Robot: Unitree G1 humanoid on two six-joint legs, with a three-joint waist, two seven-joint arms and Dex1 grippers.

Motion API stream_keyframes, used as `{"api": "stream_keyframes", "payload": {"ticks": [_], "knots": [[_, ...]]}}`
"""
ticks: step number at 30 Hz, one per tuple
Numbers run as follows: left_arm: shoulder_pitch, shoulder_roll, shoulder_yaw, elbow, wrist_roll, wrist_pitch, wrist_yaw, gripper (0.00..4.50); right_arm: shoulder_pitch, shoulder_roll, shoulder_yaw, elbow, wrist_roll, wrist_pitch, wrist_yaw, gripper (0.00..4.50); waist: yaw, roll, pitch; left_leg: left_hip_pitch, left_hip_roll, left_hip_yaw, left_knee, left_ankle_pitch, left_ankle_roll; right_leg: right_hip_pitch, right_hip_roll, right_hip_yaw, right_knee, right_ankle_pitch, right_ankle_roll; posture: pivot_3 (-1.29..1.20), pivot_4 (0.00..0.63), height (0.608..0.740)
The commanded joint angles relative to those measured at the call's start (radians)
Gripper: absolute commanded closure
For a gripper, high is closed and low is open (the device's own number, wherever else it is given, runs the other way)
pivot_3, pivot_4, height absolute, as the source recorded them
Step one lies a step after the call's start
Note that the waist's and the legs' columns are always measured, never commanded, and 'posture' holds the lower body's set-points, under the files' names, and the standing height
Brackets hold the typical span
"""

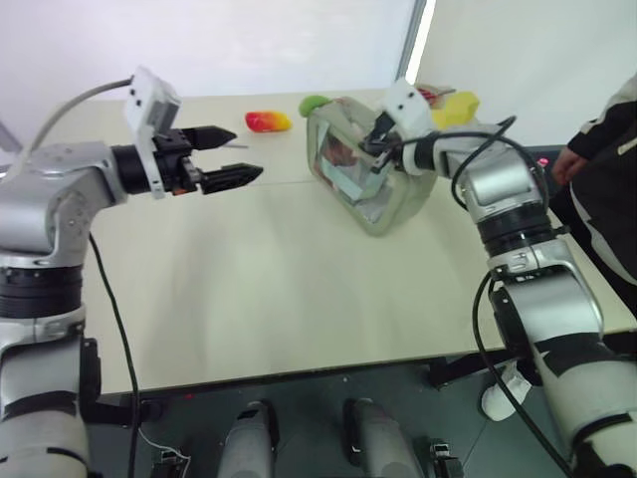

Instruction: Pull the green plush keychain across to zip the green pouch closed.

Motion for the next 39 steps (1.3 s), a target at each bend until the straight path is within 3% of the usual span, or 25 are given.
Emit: {"api": "stream_keyframes", "payload": {"ticks": [1, 5, 14, 19, 29, 39], "knots": [[0.015, 0.080, 0.078, 0.011, -0.002, -0.005, -0.002, 0.00, -0.068, 0.025, -0.005, 0.031, -0.029, -0.241, 0.027, 4.46, -0.008, 0.000, 0.000, 0.000, 0.000, 0.000, -0.001, 0.000, 0.000, -0.001, 0.000, 0.000, 0.000, 0.000, 0.000, 0.00, 0.150, 0.740], [0.070, 0.151, 0.126, 0.002, -0.012, 0.010, -0.004, 0.00, -0.105, 0.095, -0.036, 0.111, 0.003, -0.360, 0.063, 4.46, -0.027, 0.001, 0.001, 0.000, 0.000, 0.000, -0.003, 0.000, 0.000, -0.003, 0.001, 0.000, 0.002, -0.001, 0.003, 0.00, 0.150, 0.740], [0.205, 0.157, 0.226, -0.142, -0.095, 0.111, 0.082, 0.00, -0.038, 0.232, -0.039, 0.123, 0.051, -0.521, 0.229, 4.46, -0.011, 0.000, 0.001, -0.001, 0.000, -0.001, -0.002, 0.000, -0.001, -0.002, 0.000, 0.000, 0.005, -0.002, 0.004, 0.00, 0.150, 0.740], [0.214, 0.182, 0.259, -0.149, -0.123, 0.138, 0.097, 0.00, -0.045, 0.240, -0.004, 0.123, -0.012, -0.575, 0.249, 4.46, -0.012, 0.000, 0.001, 0.001, 0.000, -0.001, -0.001, 0.001, -0.003, -0.001, 0.000, 0.000, 0.006, -0.002, 0.002, 0.00, 0.150, 0.740], [0.246, 0.192, 0.270, -0.173, -0.153, 0.151, 0.121, 0.00, -0.063, 0.187, 0.026, -0.014, -0.071, -0.411, 0.294, 4.46, -0.011, 0.000, 0.001, 0.001, 0.000, -0.001, -0.001, 0.002, -0.004, -0.003, 0.000, 0.000, 0.009, -0.002, 0.002, 0.00, 0.150, 0.740], [0.224, 0.193, 0.243, -0.149, -0.149, 0.126, 0.119, 0.00, -0.044, 0.198, 0.027, -0.170, -0.034, -0.186, 0.348, 4.46, -0.013, 0.000, 0.001, 0.001, 0.000, -0.001, -0.002, 0.002, -0.004, -0.004, 0.000, 0.000, 0.009, -0.002, 0.001, 0.00, 0.150, 0.740]]}}
